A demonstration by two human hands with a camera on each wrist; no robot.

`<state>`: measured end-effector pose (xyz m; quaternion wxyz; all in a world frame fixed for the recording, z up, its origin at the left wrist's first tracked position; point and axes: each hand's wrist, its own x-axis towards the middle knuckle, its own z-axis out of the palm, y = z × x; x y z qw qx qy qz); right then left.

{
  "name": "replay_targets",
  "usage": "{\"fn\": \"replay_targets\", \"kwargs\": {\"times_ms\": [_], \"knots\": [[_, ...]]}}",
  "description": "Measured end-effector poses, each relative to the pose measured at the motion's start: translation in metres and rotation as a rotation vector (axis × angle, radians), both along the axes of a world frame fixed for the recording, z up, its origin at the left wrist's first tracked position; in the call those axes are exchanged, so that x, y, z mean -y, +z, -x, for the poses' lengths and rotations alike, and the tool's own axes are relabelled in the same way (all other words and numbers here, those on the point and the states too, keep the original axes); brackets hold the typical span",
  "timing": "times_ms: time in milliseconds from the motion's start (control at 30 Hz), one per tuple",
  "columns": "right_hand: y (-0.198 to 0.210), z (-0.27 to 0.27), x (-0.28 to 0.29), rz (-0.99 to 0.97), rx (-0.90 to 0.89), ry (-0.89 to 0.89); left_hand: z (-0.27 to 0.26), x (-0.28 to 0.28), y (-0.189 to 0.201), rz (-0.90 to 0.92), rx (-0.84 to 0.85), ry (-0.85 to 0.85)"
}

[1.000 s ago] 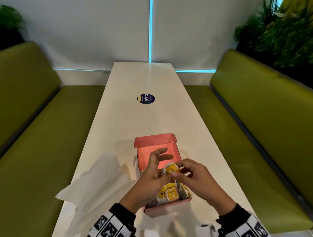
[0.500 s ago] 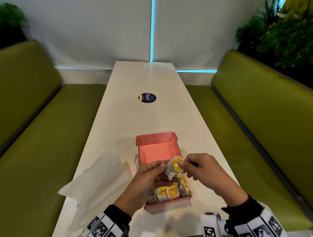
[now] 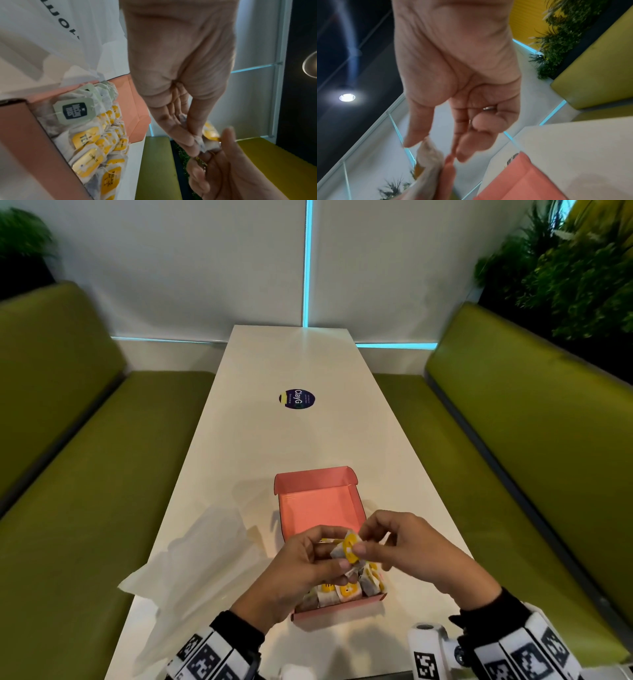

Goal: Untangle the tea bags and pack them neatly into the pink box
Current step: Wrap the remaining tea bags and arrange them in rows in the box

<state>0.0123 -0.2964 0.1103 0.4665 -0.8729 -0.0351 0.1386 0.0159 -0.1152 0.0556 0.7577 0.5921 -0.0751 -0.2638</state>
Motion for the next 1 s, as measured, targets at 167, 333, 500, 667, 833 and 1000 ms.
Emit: {"fn": "replay_targets", "kwargs": {"times_ms": [167,333,500,667,833,1000], "knots": [[-0.014,0.003,-0.008,-0.034,0.042,-0.084,-0.005,0.005,0.001,-0.098,0.042,0.077],[-0.025,0.004,-0.013,-0.031,0.025,-0.13,-0.01,0.008,0.0,-0.227,0.121,0.038],[-0.032,-0.001,-0.001,-0.017,0.055,-0.219,-0.014,-0.001,-0.009,-0.381,0.154,0.029],[-0.05,0.001,0.001,0.189,0.117,-0.129,-0.017,-0.009,-0.032,-1.068,0.633,0.027],[-0.072,0.007,-0.001,0.326,0.154,-0.023,-0.019,0.006,-0.047,-1.305,0.923,-0.145],[-0.088,0.022,-0.016,0.388,0.169,0.045,-0.02,0.022,-0.058,-1.44,1.0,-0.17]]}}
